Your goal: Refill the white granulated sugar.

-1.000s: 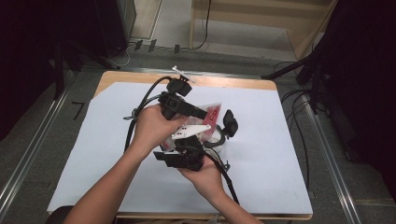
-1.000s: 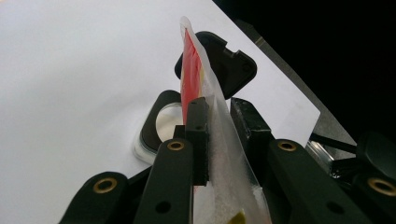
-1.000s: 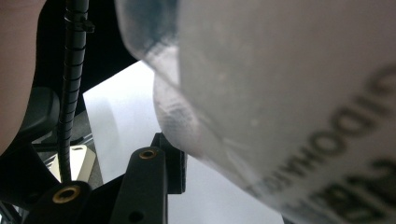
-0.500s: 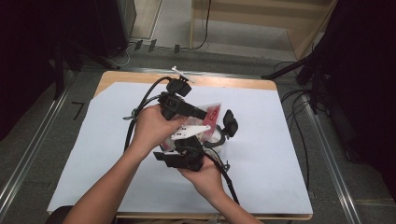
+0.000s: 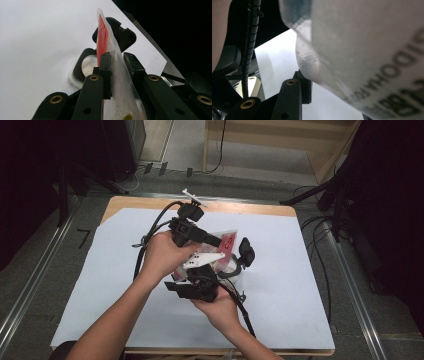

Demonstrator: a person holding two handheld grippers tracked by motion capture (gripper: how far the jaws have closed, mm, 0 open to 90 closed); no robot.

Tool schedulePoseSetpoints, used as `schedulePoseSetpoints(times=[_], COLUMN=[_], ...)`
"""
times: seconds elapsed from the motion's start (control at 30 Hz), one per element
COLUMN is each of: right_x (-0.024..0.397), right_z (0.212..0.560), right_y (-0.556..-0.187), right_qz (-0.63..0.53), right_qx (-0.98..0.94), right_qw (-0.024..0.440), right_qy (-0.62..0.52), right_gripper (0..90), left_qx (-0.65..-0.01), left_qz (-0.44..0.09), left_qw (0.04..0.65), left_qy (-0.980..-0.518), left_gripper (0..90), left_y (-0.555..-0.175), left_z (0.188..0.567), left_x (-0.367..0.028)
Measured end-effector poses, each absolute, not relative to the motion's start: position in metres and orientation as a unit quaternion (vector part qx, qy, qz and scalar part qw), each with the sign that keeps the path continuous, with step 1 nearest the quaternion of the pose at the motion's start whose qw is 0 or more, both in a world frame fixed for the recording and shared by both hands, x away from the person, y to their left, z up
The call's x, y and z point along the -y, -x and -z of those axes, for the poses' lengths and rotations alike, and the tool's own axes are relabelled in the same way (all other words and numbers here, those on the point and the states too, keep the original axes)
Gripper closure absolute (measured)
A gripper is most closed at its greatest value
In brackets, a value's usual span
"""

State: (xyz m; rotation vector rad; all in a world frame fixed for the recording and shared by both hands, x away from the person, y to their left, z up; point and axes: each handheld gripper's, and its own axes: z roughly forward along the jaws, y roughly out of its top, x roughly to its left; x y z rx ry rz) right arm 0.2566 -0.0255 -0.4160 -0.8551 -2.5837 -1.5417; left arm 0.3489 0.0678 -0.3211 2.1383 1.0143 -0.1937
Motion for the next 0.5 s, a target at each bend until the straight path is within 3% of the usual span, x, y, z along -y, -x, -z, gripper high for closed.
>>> schedulePoseSetpoints(times=[0.5], right_x=[0.0279], right_z=[0.4146], right_y=[-0.2632], right_qz=[0.498], right_qx=[0.821], right_qw=[0.006], right_qy=[0.279], right_gripper=[64.1], left_qx=[-0.394], left_qz=[0.078], left_qw=[0.368], left_qy=[-0.838], left_gripper=[78.3], left_y=[-0.3570], left_z=[0.3188], left_x=[-0.0610])
